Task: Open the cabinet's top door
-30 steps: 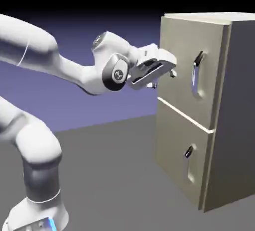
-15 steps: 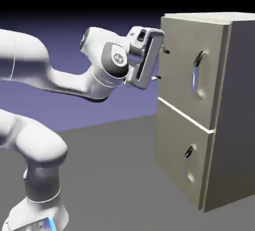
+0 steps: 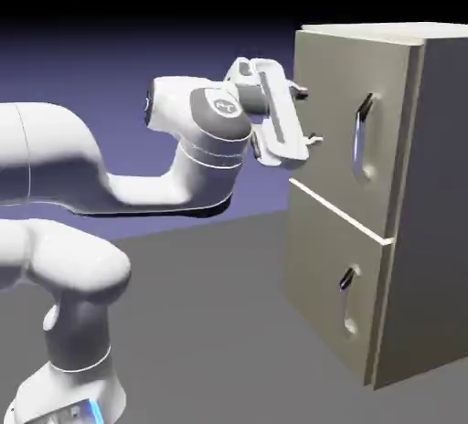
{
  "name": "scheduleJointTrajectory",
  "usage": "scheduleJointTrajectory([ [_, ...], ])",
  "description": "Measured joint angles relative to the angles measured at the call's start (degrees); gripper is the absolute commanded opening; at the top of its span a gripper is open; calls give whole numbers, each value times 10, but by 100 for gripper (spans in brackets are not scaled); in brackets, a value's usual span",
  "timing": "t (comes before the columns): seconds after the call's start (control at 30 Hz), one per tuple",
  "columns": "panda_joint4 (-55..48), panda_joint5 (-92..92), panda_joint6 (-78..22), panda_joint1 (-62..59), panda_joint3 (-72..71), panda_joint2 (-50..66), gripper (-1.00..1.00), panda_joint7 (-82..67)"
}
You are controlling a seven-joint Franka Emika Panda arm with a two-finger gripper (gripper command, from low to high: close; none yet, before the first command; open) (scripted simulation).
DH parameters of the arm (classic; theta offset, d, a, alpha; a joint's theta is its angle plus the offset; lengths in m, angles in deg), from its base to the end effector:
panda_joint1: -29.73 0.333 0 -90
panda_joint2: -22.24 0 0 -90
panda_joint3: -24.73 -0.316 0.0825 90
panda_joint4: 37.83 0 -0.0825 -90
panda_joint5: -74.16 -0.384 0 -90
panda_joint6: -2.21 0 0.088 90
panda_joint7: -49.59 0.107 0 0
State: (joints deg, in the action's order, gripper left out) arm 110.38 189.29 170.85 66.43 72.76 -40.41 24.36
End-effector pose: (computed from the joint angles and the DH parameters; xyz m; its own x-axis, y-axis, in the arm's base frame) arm 0.3268 -0.0742 0.5678 -0.0671 0.9827 -0.1727 0.1214 0.1798 0.9762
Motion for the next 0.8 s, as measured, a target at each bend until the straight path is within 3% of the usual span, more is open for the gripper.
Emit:
scheduleJointTrajectory([
  [0.43, -35, 319, -15, 100, 133, -83, 0, -187],
  [0.6, -87, 340, -44, 183, 165, -67, 0, -182],
  [0.63, -99, 345, -51, 203, 173, -63, -100, -180],
  [0.8, -37, 325, -108, 144, 128, -69, -100, -168],
])
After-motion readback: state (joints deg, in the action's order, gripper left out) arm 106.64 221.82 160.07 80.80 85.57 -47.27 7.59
